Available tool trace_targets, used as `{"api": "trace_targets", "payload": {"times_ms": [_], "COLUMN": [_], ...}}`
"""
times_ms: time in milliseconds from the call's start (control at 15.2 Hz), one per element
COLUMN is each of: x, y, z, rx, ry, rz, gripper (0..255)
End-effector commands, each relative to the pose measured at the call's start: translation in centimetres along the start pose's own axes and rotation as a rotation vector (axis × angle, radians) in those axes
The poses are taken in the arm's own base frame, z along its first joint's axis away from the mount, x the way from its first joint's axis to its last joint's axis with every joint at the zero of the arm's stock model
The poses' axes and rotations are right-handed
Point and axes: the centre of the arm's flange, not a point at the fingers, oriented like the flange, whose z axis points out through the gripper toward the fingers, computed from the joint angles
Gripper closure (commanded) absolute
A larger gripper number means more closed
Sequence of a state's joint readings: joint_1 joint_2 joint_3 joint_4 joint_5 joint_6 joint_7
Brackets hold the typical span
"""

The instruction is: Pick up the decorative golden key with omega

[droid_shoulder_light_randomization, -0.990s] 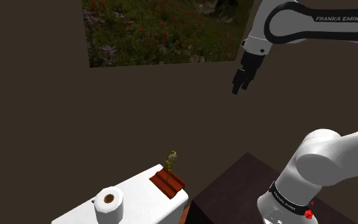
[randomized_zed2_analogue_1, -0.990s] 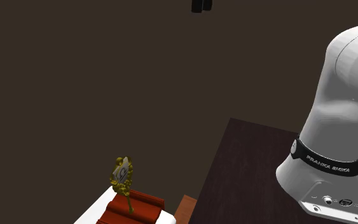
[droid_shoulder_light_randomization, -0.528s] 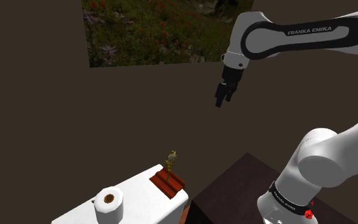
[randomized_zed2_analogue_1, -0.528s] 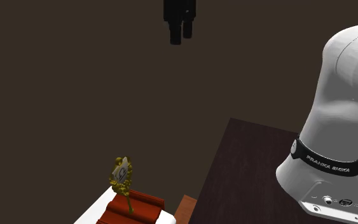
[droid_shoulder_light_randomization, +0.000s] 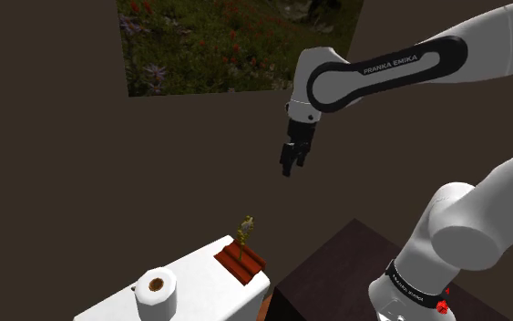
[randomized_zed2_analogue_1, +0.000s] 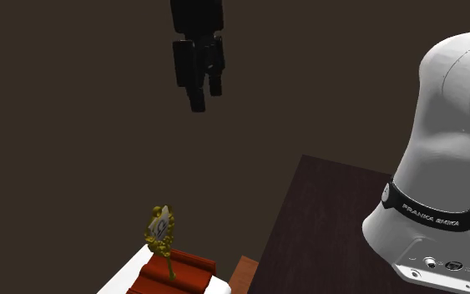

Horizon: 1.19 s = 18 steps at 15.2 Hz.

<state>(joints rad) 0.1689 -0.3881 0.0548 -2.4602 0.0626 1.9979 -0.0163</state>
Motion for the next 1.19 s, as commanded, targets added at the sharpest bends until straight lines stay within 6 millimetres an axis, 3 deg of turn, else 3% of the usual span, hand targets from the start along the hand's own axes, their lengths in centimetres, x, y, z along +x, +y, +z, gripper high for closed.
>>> {"api": "trace_targets", "payload": {"times_ms": [0, 792, 1122], "x": [1.7, 7.9, 8.2], "y": [-1.7, -11.7, -11.8], "z": [1.8, 12.6, 14.9], "rx": [0.011, 0.072, 0.073], "ry": [-0.017, -0.125, -0.127], "rz": [-0.019, -0.135, -0.137], "gripper": [0, 0, 0]}}
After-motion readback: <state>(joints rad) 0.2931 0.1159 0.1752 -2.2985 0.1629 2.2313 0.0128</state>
